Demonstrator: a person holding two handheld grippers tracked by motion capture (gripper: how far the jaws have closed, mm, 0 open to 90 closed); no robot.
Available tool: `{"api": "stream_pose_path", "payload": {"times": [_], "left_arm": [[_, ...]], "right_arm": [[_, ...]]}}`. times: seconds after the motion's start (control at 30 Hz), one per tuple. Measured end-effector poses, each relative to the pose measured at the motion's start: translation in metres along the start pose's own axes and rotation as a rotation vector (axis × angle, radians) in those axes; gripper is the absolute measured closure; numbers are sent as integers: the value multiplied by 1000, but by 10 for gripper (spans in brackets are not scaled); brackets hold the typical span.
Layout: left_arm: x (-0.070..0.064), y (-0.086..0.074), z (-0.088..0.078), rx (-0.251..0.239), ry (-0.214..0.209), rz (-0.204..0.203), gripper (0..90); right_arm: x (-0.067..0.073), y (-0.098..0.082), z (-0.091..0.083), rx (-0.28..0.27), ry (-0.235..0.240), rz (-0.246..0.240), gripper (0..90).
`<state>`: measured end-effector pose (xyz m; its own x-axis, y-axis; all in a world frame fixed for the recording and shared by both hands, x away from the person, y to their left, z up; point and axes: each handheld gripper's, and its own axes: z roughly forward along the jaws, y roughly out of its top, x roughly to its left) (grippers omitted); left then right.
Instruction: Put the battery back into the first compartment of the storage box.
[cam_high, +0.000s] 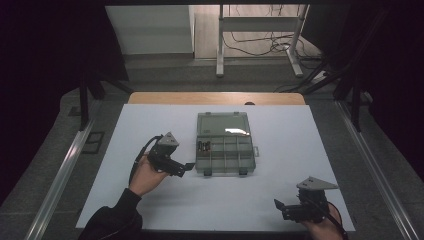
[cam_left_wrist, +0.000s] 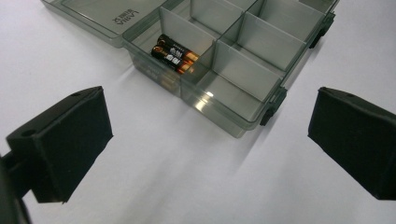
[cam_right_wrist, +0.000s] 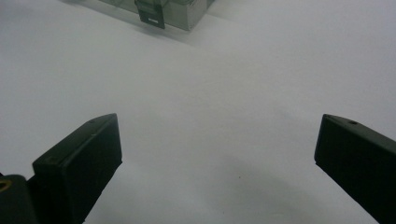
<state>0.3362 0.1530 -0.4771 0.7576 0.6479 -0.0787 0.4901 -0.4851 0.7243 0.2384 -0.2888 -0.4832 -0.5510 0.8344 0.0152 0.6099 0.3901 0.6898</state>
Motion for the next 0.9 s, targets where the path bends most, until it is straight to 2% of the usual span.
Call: {"api": "stream_pose_path", "payload": {"times": [0.5,0.73,0.9], "left_arm": [[-5,-14,-15,-36,22,-4,1],[-6,-22,-25,-66,-2,-24,0],[-9,-29,-30,-77,3,-31,0]], "right_arm": [[1,0,0,0,0,-7,8],[1,0,0,1,-1,-7,8],[1,0,0,2,0,-7,8]]}}
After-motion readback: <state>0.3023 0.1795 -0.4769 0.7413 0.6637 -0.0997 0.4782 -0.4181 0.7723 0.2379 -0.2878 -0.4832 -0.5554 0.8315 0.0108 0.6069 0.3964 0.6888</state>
